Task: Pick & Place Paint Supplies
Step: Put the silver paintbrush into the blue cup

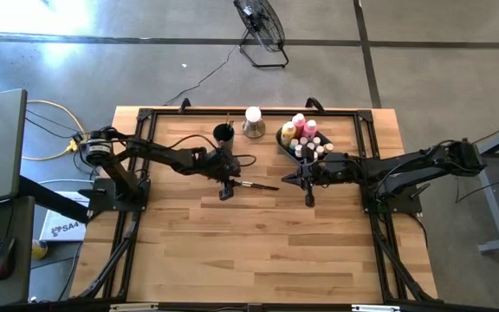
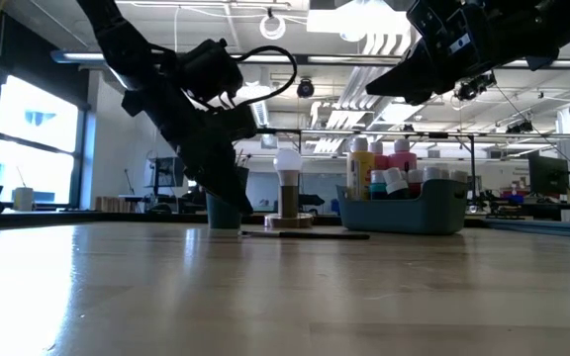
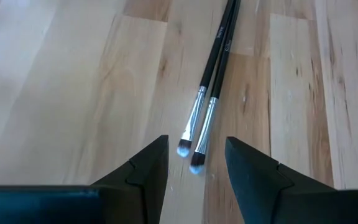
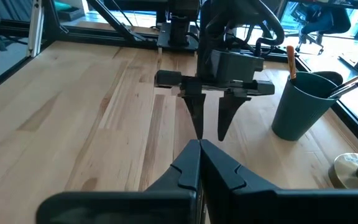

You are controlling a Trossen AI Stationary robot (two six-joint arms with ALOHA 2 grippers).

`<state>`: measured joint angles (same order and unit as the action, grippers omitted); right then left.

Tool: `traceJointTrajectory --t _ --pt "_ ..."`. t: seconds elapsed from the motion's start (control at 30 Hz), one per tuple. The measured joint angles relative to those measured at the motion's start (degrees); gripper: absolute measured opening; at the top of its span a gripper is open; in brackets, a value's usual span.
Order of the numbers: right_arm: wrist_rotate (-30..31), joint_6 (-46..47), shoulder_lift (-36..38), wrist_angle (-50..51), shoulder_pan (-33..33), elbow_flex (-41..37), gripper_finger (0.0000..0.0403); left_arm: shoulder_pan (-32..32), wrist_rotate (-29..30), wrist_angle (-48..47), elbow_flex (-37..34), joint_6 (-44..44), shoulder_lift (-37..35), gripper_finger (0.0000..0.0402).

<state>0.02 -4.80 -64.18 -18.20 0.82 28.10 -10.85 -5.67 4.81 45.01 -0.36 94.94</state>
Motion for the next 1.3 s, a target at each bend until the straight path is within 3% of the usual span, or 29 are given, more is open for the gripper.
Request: traceJointTrajectory --t 0.67,1.3 --pt "0.0 0.0 0.0 0.0 0.0 0.0 0.0003 2.1 0.1 -0.3 0.0 1.7 0.0 0.0157" --pt "0.0 0.0 0.0 0.4 0.0 0.0 0.0003 2.6 4.3 -0.3 0.0 2.8 3.6 0.0157"
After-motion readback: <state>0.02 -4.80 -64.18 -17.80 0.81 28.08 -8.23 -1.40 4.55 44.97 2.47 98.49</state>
